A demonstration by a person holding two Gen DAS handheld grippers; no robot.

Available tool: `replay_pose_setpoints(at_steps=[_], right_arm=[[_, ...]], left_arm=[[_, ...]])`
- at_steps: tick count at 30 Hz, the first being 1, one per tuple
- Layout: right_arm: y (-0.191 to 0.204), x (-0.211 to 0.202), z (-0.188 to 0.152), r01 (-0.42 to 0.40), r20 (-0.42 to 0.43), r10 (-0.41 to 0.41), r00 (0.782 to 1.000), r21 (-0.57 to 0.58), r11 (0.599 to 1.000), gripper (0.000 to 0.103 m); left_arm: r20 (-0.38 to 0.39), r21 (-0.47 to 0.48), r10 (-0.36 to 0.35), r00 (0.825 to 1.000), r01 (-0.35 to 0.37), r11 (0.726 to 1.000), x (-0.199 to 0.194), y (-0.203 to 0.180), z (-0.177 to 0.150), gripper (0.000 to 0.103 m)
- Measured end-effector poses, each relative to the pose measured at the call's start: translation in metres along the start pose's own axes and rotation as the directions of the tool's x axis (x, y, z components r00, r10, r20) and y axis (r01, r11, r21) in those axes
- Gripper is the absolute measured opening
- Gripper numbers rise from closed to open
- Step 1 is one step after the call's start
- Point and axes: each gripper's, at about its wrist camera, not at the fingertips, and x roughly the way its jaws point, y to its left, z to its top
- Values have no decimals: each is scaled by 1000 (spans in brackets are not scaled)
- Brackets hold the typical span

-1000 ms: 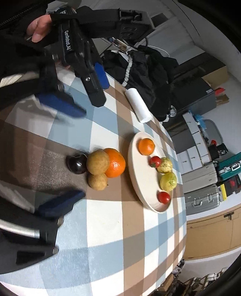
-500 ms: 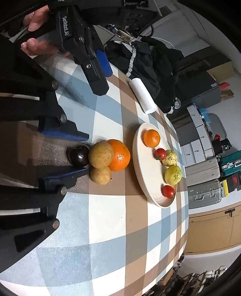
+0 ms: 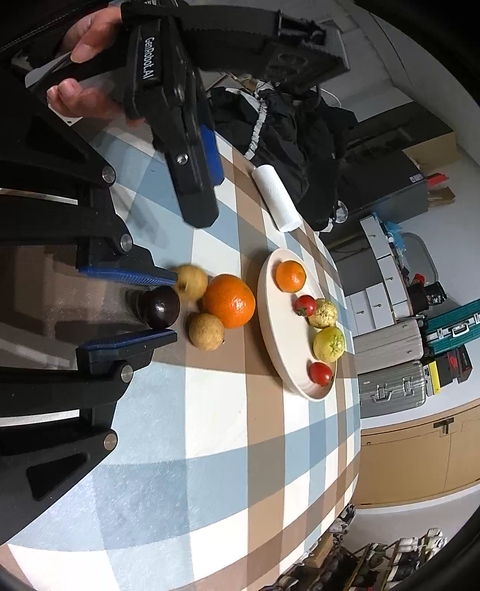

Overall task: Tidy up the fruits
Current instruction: 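Close the left tool on the brown kiwi fruit while the right tool holds the plum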

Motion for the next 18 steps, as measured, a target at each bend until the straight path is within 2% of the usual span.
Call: replay_pose_setpoints(at_steps=[4, 13, 16, 18], right_arm=[[-9, -5, -4, -2, 9, 2, 1000, 26, 1000, 24], [-25, -30, -6, 18, 79, -21, 997, 45, 999, 24], [-28, -34, -9, 24, 88, -28, 996, 48, 999, 25], [-30, -36, -11, 24, 92, -28, 995, 47, 999, 25]], left_arm=[[-56, -19, -26, 998, 25, 1000, 16, -5, -3, 102], [-88, -31, -32, 996, 29, 999, 34, -8, -4, 102], [-87, -20, -10, 996, 9, 1000, 34, -10, -5, 100], [-85, 5, 12, 996, -12, 1000, 34, -13, -6, 95]])
